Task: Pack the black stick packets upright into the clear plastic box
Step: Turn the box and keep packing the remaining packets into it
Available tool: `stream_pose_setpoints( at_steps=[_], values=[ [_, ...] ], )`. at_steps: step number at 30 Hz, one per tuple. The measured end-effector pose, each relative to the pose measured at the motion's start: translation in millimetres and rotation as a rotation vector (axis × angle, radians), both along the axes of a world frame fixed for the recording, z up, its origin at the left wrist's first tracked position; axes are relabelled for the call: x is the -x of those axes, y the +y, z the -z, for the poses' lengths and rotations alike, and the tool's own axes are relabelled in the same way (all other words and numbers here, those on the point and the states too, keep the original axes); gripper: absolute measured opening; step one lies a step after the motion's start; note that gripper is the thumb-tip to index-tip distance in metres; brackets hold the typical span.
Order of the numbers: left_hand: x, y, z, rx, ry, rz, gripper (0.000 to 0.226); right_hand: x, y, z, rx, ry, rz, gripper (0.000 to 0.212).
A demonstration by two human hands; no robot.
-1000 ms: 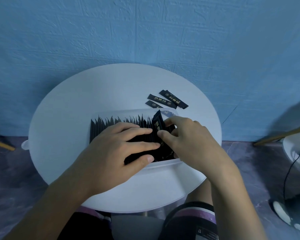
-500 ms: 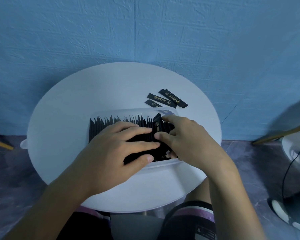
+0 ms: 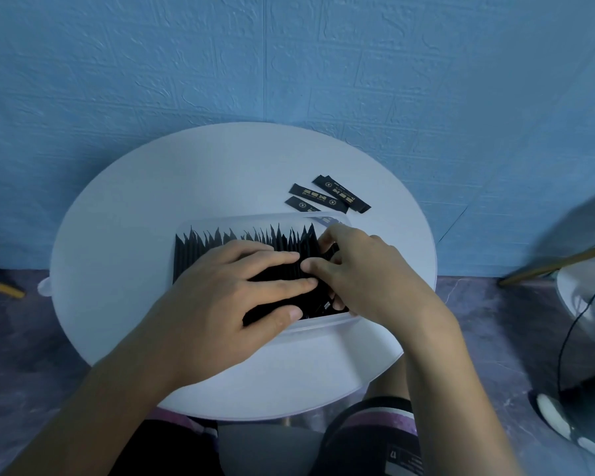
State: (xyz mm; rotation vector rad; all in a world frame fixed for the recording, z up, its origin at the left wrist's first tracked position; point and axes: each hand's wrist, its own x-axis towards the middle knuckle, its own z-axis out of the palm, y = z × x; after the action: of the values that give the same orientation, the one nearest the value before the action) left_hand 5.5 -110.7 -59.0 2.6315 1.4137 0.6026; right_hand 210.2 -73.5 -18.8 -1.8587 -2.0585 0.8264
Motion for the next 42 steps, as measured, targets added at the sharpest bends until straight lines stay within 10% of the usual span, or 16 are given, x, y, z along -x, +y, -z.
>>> stream_pose_setpoints(
  at_steps=[42],
  values=[
    [-6.3,-4.2,-1.8,-0.007,0.033,0.007,0.038,-6.5,-2.6,-16.1,-0.101,-0.229,-0.013,0.039]
  ],
)
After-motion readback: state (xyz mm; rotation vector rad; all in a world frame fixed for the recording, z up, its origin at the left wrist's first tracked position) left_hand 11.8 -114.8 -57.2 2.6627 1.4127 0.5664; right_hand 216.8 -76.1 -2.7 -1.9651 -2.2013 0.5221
